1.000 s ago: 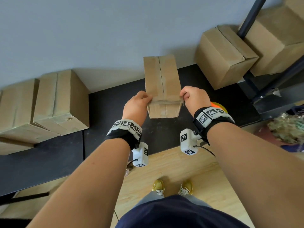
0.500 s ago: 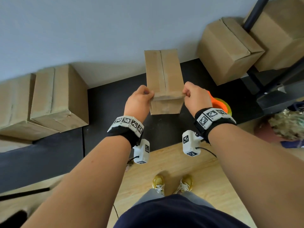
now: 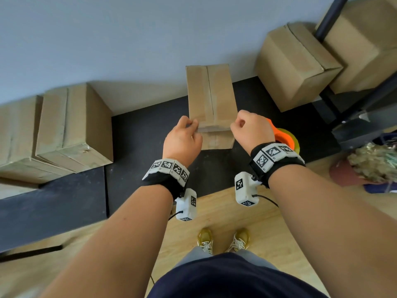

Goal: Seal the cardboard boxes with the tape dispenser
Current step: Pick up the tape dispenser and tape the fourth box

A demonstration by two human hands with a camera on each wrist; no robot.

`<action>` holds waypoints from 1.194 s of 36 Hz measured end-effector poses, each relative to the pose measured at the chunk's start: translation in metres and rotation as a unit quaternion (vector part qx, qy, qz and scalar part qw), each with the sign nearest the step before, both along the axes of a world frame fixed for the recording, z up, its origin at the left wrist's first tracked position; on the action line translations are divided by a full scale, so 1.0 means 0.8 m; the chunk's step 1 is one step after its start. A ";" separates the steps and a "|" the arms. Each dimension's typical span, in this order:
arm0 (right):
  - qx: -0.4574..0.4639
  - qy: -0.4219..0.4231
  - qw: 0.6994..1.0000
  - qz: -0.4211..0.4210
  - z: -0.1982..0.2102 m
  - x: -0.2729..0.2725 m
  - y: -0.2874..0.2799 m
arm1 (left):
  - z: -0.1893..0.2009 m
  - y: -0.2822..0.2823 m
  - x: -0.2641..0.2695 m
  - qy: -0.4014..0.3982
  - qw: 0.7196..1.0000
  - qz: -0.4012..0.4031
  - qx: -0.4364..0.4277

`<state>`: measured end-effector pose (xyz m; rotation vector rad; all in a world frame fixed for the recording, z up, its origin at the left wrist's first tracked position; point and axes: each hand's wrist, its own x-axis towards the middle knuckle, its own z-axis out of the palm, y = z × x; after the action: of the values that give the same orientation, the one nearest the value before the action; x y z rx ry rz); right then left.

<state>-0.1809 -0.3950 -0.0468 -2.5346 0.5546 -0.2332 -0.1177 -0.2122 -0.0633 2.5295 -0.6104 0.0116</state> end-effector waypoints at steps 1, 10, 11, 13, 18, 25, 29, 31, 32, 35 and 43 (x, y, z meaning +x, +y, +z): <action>-0.008 0.003 1.000 0.004 0.000 0.000 0.000 | 0.000 -0.001 0.000 -0.004 1.000 0.004 -0.005; -0.046 -0.002 0.998 0.042 -0.005 -0.001 -0.006 | 0.011 -0.011 0.004 -0.011 1.000 0.022 -0.002; -0.046 -0.003 0.998 0.046 -0.005 -0.002 -0.007 | 0.013 -0.013 0.005 -0.010 1.000 0.020 0.011; -0.047 -0.006 0.997 0.053 -0.006 -0.002 -0.008 | 0.015 -0.016 0.007 0.008 0.999 0.034 0.004; -0.050 -0.023 0.997 0.063 -0.012 -0.006 -0.008 | 0.008 -0.019 0.010 0.054 0.994 0.081 -0.053; -0.053 -0.037 0.997 0.046 -0.020 -0.006 -0.008 | -0.009 -0.023 0.014 0.059 0.988 0.112 -0.085; -0.044 -0.038 0.998 0.019 -0.019 0.002 -0.002 | -0.012 -0.024 0.015 0.065 0.986 0.121 -0.099; -0.044 -0.033 0.998 0.018 -0.018 0.004 -0.001 | -0.014 -0.025 0.015 0.068 0.984 0.128 -0.101; -0.045 -0.031 0.998 0.019 -0.018 0.004 0.000 | -0.014 -0.025 0.014 0.068 0.984 0.128 -0.103; -0.043 -0.029 0.999 0.017 -0.018 0.004 0.000 | -0.013 -0.024 0.012 0.019 0.992 0.100 -0.074; -0.050 0.019 0.998 0.018 -0.009 0.008 0.008 | -0.008 -0.015 0.005 -0.092 0.995 0.005 0.029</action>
<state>-0.1743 -0.3889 -0.0536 -2.6488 0.5248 -0.2040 -0.1134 -0.2243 -0.0698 2.6069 -0.6786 0.2361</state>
